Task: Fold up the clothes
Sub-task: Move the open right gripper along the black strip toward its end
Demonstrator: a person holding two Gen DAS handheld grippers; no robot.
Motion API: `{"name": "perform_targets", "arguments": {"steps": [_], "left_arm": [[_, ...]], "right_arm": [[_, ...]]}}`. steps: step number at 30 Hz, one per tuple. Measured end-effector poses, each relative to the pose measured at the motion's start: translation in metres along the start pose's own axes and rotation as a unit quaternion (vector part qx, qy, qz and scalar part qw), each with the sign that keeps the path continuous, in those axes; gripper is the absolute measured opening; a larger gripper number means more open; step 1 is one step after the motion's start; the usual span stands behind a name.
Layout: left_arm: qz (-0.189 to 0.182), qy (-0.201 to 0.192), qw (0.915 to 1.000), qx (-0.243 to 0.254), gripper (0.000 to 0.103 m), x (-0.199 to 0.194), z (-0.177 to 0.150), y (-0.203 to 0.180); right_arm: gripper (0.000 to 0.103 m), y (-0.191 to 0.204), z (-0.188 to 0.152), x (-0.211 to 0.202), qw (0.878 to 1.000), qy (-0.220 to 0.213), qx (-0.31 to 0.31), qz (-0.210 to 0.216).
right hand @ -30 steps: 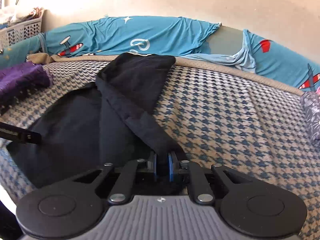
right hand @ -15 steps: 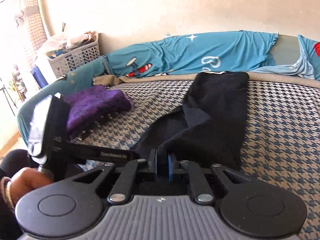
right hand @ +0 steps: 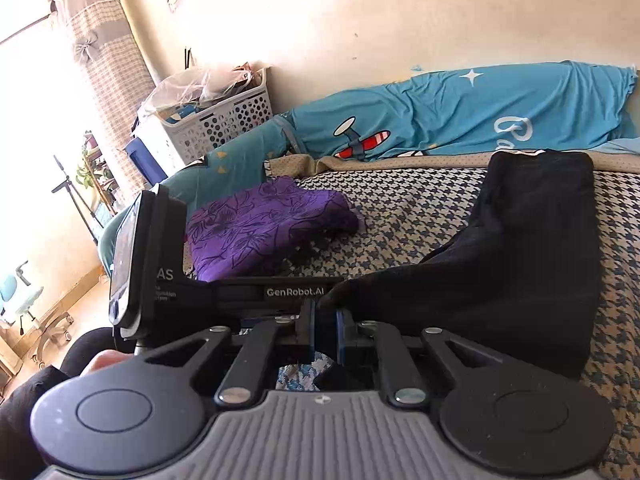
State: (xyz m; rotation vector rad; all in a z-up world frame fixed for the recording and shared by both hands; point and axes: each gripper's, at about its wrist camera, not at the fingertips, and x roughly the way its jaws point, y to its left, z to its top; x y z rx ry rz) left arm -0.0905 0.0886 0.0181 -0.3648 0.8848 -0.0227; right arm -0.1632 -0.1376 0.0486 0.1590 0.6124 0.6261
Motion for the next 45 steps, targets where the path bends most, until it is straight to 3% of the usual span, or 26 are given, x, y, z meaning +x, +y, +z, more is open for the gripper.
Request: {"name": "perform_targets", "arguments": {"steps": [8, 18, 27, 34, 39, 45], "left_arm": [[0.035, -0.033, 0.9987, -0.017, 0.103, -0.011, 0.006, 0.012], [0.035, -0.028, 0.999, -0.002, 0.103, -0.008, 0.003, 0.006], [0.039, -0.015, 0.9991, 0.006, 0.103, 0.001, -0.001, 0.003], [0.046, -0.01, 0.9989, 0.002, 0.103, 0.005, -0.002, 0.003], [0.048, -0.009, 0.9987, 0.015, 0.103, 0.008, -0.005, -0.003], [0.051, -0.003, 0.9982, 0.029, 0.103, 0.013, -0.009, -0.01]], "right_arm": [[0.011, 0.011, -0.009, 0.029, 0.999, 0.031, -0.014, 0.012], [0.012, 0.011, -0.034, 0.074, 0.997, 0.077, -0.024, -0.004], [0.031, 0.019, -0.048, 0.077, 0.991, 0.114, -0.072, 0.0], [0.034, -0.003, -0.05, 0.024, 0.992, 0.082, -0.068, -0.073], [0.035, -0.039, -0.054, -0.012, 0.986, 0.077, -0.012, -0.149], [0.035, -0.07, -0.064, -0.037, 0.977, 0.086, 0.06, -0.187]]}}
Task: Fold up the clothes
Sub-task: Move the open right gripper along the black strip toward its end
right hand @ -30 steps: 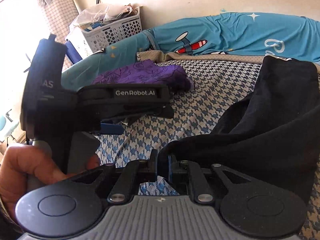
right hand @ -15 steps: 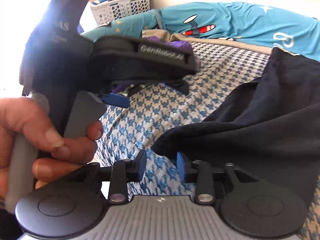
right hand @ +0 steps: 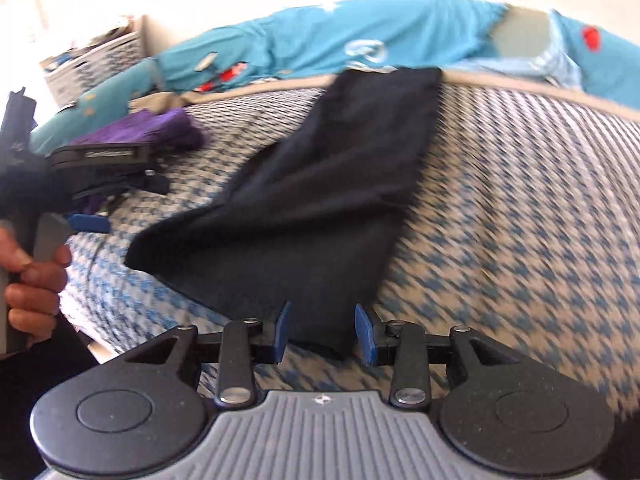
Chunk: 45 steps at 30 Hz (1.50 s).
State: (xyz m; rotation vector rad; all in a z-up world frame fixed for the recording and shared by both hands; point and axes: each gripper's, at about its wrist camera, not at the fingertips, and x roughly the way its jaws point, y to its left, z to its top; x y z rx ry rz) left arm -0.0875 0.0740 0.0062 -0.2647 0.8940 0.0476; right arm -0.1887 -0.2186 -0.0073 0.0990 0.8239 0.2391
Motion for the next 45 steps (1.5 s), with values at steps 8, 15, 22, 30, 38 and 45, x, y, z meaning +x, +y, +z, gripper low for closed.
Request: {"name": "perform_targets", "arguments": {"steps": [8, 15, 22, 30, 38, 45], "left_arm": [[0.003, 0.007, 0.9999, 0.012, 0.103, 0.004, -0.003, -0.004], [0.003, 0.014, 0.9997, 0.021, 0.103, 0.009, -0.006, -0.009], [0.007, 0.019, 0.9994, 0.028, 0.103, 0.012, -0.009, -0.011], [0.009, 0.021, 0.9994, 0.026, 0.103, 0.013, -0.009, -0.011], [0.01, 0.021, 0.9993, 0.029, 0.103, 0.013, -0.008, -0.016], [0.007, 0.022, 0.9984, 0.052, 0.103, 0.016, 0.0, -0.031]], "right_arm": [[0.037, -0.02, -0.004, 0.01, 0.997, 0.019, 0.068, 0.025], [0.029, -0.022, -0.006, 0.015, 0.994, 0.008, 0.107, 0.035], [0.009, -0.022, -0.008, 0.012, 0.994, -0.005, 0.11, 0.026], [0.008, -0.02, -0.018, -0.003, 0.996, -0.001, 0.089, -0.006], [0.009, -0.023, -0.019, -0.009, 0.996, -0.004, 0.083, -0.02], [0.009, -0.02, -0.009, -0.028, 0.997, -0.045, 0.06, -0.033]]}}
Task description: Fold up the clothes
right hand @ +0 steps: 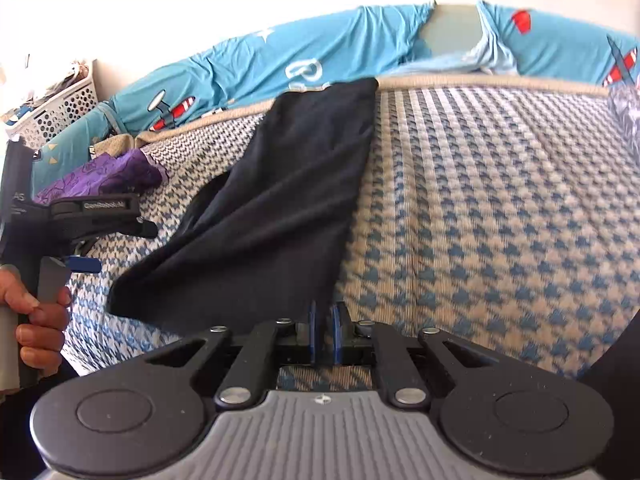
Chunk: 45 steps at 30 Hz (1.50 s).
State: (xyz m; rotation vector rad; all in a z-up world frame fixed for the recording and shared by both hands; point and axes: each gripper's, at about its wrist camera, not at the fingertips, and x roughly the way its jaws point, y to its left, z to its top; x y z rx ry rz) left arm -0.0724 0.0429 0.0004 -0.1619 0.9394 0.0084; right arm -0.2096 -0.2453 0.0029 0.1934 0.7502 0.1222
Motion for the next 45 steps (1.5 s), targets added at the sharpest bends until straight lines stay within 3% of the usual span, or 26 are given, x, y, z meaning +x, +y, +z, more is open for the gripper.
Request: {"name": "perform_targets", "arguments": {"steps": [16, 22, 31, 35, 41, 45], "left_arm": [[0.0, -0.003, 0.997, 0.078, 0.103, 0.019, 0.044, -0.024], [0.02, -0.004, 0.995, 0.097, 0.103, 0.038, 0.067, -0.024], [0.013, 0.014, 0.9954, 0.094, 0.103, 0.06, 0.084, -0.023], [0.022, 0.016, 0.9953, 0.093, 0.103, 0.066, 0.09, -0.024], [0.051, 0.0, 0.9942, 0.094, 0.103, 0.065, 0.097, -0.023], [0.05, 0.006, 0.996, 0.074, 0.103, 0.068, 0.101, -0.017]], "right_arm": [[0.009, 0.047, 0.04, 0.039, 0.993, 0.004, -0.093, 0.075], [0.009, 0.066, 0.063, 0.065, 0.989, 0.005, -0.125, 0.081], [0.013, 0.077, 0.085, 0.1, 0.989, 0.009, -0.13, 0.076], [0.021, 0.082, 0.094, 0.114, 0.988, 0.001, -0.135, 0.072], [0.021, 0.087, 0.106, 0.135, 0.987, -0.005, -0.141, 0.071], [0.022, 0.091, 0.109, 0.145, 0.986, -0.006, -0.148, 0.074]]}}
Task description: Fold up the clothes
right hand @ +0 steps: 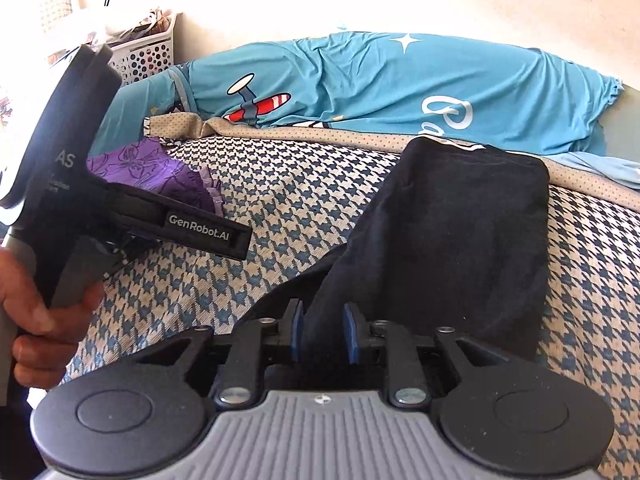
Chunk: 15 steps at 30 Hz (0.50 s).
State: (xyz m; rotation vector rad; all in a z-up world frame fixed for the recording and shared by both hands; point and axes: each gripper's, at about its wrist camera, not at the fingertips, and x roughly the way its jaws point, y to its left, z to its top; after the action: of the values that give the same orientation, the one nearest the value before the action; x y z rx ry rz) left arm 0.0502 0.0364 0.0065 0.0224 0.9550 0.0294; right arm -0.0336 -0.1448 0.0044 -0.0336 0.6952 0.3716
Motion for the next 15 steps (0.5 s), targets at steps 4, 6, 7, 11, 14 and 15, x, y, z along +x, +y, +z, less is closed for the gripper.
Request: {"name": "perform_targets", "arguments": {"steps": [4, 6, 7, 11, 14, 15], "left_arm": [[-0.001, 0.006, 0.9999, -0.009, 0.103, 0.003, 0.001, 0.002], [-0.006, 0.01, 0.9998, -0.014, 0.103, 0.005, 0.002, 0.003], [-0.009, 0.012, 0.9997, -0.017, 0.103, 0.006, 0.002, 0.004], [-0.016, 0.02, 0.9993, -0.028, 0.103, 0.008, -0.001, 0.005], [-0.019, 0.025, 0.999, -0.033, 0.103, 0.01, -0.001, 0.007], [-0.02, 0.028, 0.9988, -0.037, 0.103, 0.01, -0.001, 0.007]], "right_arm": [[0.025, 0.003, 0.005, 0.012, 1.0, 0.0, -0.018, 0.002], [0.027, 0.004, 0.007, 0.018, 1.0, 0.001, -0.027, -0.001], [0.028, 0.005, 0.007, 0.022, 0.999, 0.003, -0.033, -0.004], [0.029, 0.002, 0.008, 0.035, 0.999, 0.016, -0.039, -0.016], [0.029, -0.001, 0.009, 0.04, 0.999, 0.023, -0.034, -0.015], [0.029, 0.0, 0.009, 0.041, 0.999, 0.023, -0.037, -0.014]]}}
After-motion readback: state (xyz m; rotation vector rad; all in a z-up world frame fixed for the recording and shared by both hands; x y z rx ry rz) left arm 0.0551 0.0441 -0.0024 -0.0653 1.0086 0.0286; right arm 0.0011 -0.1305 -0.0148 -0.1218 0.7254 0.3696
